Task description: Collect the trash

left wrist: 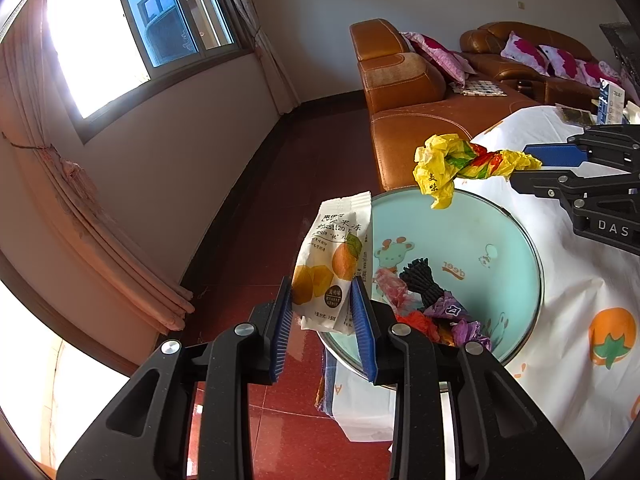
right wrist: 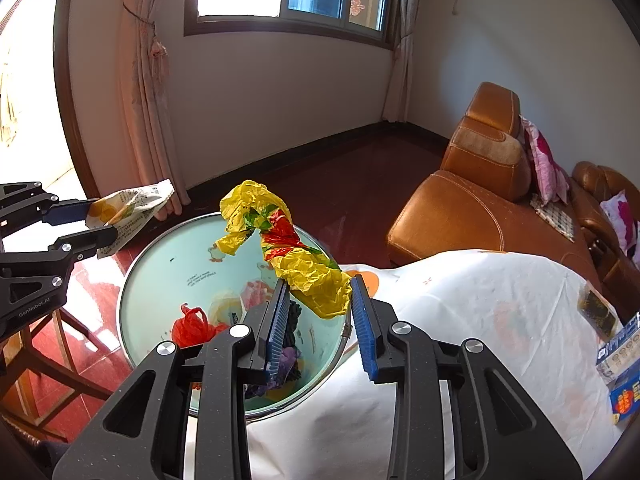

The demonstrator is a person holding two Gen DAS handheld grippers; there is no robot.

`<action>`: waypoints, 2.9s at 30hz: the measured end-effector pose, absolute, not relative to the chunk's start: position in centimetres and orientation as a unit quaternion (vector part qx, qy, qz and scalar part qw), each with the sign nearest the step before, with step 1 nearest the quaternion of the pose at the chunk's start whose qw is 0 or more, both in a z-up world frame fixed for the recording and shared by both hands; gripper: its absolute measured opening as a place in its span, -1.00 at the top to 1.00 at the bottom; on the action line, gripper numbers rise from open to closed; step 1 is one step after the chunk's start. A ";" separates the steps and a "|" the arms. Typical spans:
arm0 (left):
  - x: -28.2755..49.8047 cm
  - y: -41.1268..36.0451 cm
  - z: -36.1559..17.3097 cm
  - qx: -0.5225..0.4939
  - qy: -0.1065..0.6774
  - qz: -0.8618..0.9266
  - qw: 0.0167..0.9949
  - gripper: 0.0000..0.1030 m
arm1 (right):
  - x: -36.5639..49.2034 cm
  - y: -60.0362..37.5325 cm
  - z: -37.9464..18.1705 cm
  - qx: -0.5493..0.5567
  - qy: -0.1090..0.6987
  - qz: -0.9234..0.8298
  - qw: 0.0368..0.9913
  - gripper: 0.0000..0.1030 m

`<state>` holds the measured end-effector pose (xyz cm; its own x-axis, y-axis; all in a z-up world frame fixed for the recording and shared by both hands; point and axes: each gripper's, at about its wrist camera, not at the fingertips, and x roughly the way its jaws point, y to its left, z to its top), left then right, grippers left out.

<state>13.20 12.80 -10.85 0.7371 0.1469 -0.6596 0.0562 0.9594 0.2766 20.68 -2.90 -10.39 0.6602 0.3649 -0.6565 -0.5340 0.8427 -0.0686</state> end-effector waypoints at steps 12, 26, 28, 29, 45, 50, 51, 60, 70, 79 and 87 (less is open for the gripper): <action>12.5 13.1 -9.6 0.134 0.333 0.052 0.932 -0.52 | 20.1 -4.8 -9.7 -0.100 0.318 0.241 0.912 -0.12; 9.0 11.5 -4.1 0.108 0.250 0.053 0.961 -0.86 | 12.0 -11.2 -4.6 -0.048 0.235 0.171 0.956 -0.34; 8.6 11.3 -3.6 0.109 0.244 0.051 0.962 -0.87 | 11.2 -11.7 -4.2 -0.046 0.230 0.165 0.958 -0.34; 8.5 11.3 -3.4 0.109 0.241 0.051 0.963 -0.87 | 11.0 -11.9 -3.9 -0.044 0.227 0.163 0.959 -0.34; 7.5 11.2 -2.4 0.106 0.226 0.052 0.967 -0.88 | 9.2 -13.1 -2.9 -0.040 0.212 0.143 0.966 -0.37; 7.4 11.2 -2.3 0.105 0.224 0.054 0.967 -0.88 | 9.2 -13.1 -2.9 -0.039 0.214 0.142 0.966 -0.38; 7.4 11.3 -2.3 0.105 0.224 0.054 0.967 -0.88 | 9.2 -13.1 -2.9 -0.039 0.214 0.142 0.966 -0.38; 7.4 11.5 -2.2 0.104 0.224 0.056 0.967 -0.88 | 9.3 -13.2 -2.9 -0.038 0.215 0.142 0.966 -0.38; 7.5 11.6 -2.2 0.105 0.225 0.057 0.967 -0.88 | 9.2 -13.3 -3.0 -0.036 0.217 0.141 0.965 -0.38; 7.6 11.5 -2.4 0.110 0.227 0.061 0.966 -0.88 | 9.1 -13.5 -3.2 -0.036 0.215 0.140 0.966 -0.41; 7.7 10.9 -2.9 0.124 0.229 0.064 0.963 -0.88 | 9.0 -13.5 -3.3 -0.037 0.212 0.136 0.967 -0.42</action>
